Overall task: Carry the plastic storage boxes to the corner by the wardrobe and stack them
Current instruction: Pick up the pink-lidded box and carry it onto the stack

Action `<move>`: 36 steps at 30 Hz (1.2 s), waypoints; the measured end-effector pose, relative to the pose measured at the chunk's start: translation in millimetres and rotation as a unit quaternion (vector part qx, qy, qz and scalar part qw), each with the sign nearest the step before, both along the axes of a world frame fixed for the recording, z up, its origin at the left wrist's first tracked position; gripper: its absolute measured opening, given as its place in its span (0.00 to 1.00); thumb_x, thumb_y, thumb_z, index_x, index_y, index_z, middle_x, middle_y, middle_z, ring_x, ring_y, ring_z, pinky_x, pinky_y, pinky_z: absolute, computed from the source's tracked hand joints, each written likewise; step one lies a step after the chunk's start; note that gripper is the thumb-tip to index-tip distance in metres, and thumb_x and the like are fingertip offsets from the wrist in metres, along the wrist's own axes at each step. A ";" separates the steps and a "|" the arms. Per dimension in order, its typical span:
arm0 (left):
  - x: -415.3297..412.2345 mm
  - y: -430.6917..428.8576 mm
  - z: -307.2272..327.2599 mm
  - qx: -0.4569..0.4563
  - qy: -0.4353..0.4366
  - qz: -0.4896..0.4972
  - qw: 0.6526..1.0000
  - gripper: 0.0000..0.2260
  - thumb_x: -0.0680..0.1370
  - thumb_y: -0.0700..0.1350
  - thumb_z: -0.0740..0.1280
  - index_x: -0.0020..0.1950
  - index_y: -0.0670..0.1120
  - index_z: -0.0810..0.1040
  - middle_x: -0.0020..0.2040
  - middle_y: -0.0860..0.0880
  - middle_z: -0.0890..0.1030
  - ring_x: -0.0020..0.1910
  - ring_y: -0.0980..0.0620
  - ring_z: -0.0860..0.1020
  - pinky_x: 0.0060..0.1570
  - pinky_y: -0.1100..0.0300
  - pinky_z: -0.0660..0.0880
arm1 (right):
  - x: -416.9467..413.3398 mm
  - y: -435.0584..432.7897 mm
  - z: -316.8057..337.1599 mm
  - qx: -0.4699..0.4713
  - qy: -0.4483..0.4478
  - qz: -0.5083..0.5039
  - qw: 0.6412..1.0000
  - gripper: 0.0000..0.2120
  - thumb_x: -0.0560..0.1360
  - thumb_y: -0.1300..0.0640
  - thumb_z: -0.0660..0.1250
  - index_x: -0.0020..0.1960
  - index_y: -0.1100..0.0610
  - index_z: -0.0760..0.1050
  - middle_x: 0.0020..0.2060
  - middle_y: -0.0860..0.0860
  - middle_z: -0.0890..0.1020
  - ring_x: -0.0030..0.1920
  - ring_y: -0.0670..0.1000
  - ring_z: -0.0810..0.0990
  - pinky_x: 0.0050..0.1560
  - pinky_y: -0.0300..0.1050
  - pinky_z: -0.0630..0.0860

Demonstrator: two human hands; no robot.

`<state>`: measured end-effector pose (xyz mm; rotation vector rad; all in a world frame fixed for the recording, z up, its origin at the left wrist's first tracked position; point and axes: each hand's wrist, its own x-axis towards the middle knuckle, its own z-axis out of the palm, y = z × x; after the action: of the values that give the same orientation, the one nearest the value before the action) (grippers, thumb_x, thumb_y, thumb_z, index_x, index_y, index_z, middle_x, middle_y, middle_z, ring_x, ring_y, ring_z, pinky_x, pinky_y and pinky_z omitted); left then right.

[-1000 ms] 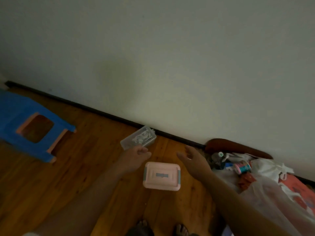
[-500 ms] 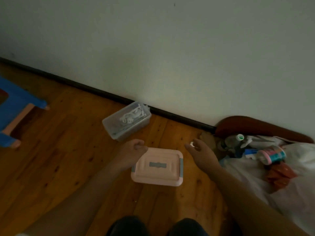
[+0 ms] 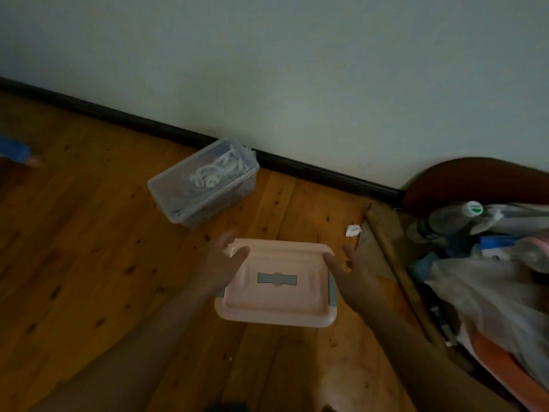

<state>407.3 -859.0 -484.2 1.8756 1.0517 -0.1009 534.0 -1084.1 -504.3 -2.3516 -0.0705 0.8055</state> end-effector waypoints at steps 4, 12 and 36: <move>-3.9 2.7 -36.5 0.030 0.026 0.011 0.999 0.31 0.77 0.54 0.67 0.77 0.52 0.59 0.77 0.48 0.58 0.73 0.45 0.62 0.68 0.44 0.64 | -1.2 1.3 -28.9 0.006 -0.002 -0.011 1.000 0.43 0.69 0.27 0.56 0.77 0.47 0.53 0.77 0.51 0.59 0.73 0.57 0.63 0.68 0.63 0.66; -16.0 2.6 -81.6 -0.051 0.058 0.068 0.995 0.46 0.69 0.63 0.72 0.79 0.55 0.48 0.78 0.50 0.58 0.73 0.43 0.63 0.67 0.41 0.65 | -12.6 7.8 -60.9 0.025 0.011 -0.004 1.000 0.51 0.64 0.27 0.60 0.78 0.48 0.46 0.77 0.51 0.59 0.73 0.58 0.64 0.65 0.59 0.68; -24.0 -16.9 -91.4 -0.097 -0.025 0.120 0.988 0.48 0.68 0.59 0.74 0.78 0.54 0.48 0.73 0.50 0.65 0.68 0.46 0.68 0.63 0.49 0.67 | -30.6 9.6 -70.9 0.057 -0.022 -0.014 0.998 0.47 0.70 0.39 0.71 0.78 0.49 0.45 0.73 0.51 0.65 0.69 0.55 0.69 0.62 0.55 0.72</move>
<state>383.3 -875.9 -575.6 1.5593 1.1809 -0.0148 503.4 -1074.5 -575.2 -2.2581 -0.0998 0.7179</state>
